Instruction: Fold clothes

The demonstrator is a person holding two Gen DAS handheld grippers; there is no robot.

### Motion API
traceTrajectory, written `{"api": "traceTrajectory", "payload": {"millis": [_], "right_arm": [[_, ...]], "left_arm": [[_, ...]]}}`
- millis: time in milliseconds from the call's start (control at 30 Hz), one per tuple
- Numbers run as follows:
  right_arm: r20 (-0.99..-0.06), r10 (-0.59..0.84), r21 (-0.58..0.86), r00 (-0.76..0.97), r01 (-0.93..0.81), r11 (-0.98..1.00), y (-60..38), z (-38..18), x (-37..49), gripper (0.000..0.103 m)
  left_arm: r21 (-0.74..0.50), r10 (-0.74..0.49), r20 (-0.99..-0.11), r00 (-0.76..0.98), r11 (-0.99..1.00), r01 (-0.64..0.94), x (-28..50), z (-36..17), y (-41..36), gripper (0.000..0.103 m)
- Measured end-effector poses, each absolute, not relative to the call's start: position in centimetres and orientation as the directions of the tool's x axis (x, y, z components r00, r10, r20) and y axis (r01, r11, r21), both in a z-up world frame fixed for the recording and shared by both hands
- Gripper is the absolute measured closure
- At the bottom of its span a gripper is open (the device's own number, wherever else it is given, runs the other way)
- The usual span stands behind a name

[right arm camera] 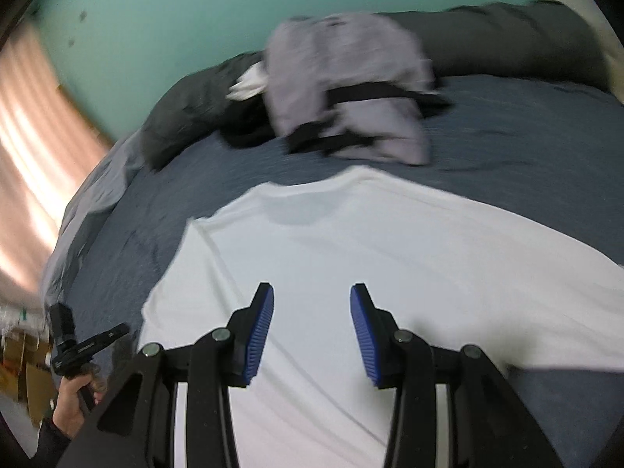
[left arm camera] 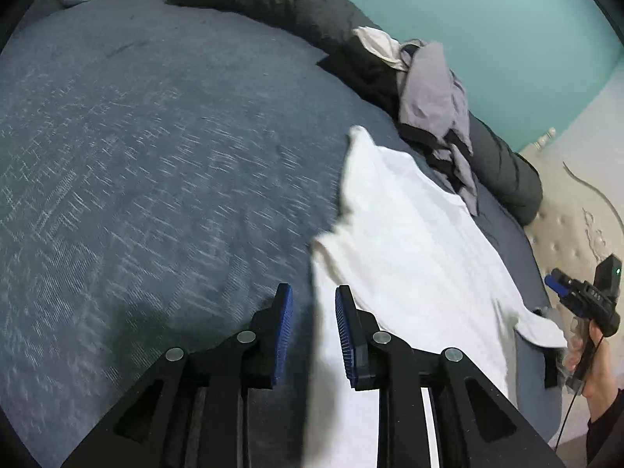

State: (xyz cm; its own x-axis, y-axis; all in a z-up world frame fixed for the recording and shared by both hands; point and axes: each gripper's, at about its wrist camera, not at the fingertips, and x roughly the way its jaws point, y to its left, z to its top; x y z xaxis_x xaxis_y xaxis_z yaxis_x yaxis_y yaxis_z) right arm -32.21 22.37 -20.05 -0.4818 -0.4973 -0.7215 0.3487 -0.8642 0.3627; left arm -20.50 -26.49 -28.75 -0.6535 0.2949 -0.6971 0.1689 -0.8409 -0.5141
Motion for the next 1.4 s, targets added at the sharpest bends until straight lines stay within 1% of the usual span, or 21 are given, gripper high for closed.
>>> {"api": "traceTrajectory", "payload": {"millis": [67, 167, 267, 400, 467, 633, 833, 967, 1167, 1267, 1367, 1400], "right_arm": [[-0.734, -0.438, 0.332, -0.519, 0.288, -0.898, 26.4, -19.8, -31.8, 0.062], [-0.739, -0.351, 0.310, -0.574, 0.173, -0.935, 33.5, -19.3, -31.4, 0.061], [-0.738, -0.291, 0.321, -0.609, 0.062, -0.945, 39.7, -19.4, -30.5, 0.047], [-0.736, -0.230, 0.331, -0.637, -0.043, -0.943, 46.2, -19.3, -29.1, 0.046], [-0.740, -0.197, 0.314, -0.643, -0.070, -0.947, 48.7, -19.0, -28.6, 0.045], [-0.748, -0.083, 0.265, -0.658, -0.182, -0.947, 54.8, -17.7, -27.5, 0.043], [-0.758, 0.024, 0.263, -0.651, -0.339, -0.903, 62.5, -17.1, -27.1, 0.043], [-0.772, 0.060, 0.244, -0.633, -0.382, -0.891, 64.8, -17.6, -27.0, 0.042], [-0.803, 0.072, 0.227, -0.592, -0.415, -0.881, 66.5, -19.2, -27.9, 0.042], [-0.817, 0.056, 0.234, -0.573, -0.419, -0.877, 67.2, -20.3, -28.4, 0.042], [-0.823, 0.079, 0.197, -0.563, -0.413, -0.889, 66.8, -20.9, -29.1, 0.042], [-0.823, 0.088, 0.184, -0.561, -0.410, -0.893, 66.6, -21.0, -29.3, 0.049]], "left_arm": [[-0.522, 0.307, -0.690, -0.655, -0.838, 0.158, -20.2, -28.4, -25.8, 0.078], [-0.527, 0.314, -0.687, -0.655, -0.836, 0.152, -19.6, -28.1, -24.8, 0.071], [-0.539, 0.334, -0.687, -0.646, -0.830, 0.144, -19.1, -28.3, -23.7, 0.070], [-0.543, 0.344, -0.686, -0.642, -0.829, 0.136, -18.8, -28.4, -22.4, 0.070], [-0.542, 0.343, -0.685, -0.643, -0.829, 0.136, -18.7, -28.4, -22.0, 0.068], [-0.524, 0.324, -0.685, -0.652, -0.841, 0.133, -19.2, -28.3, -21.7, 0.067], [-0.505, 0.310, -0.693, -0.651, -0.853, 0.132, -19.5, -28.7, -21.5, 0.067], [-0.501, 0.311, -0.703, -0.640, -0.855, 0.135, -19.8, -29.4, -21.3, 0.067], [-0.479, 0.298, -0.714, -0.634, -0.868, 0.131, -19.9, -29.5, -21.2, 0.067], [-0.477, 0.295, -0.715, -0.634, -0.869, 0.134, -19.9, -29.5, -21.4, 0.066], [-0.468, 0.290, -0.718, -0.633, -0.874, 0.131, -20.0, -29.5, -21.4, 0.066], [-0.462, 0.284, -0.721, -0.632, -0.877, 0.132, -20.1, -29.5, -21.4, 0.066]]}}
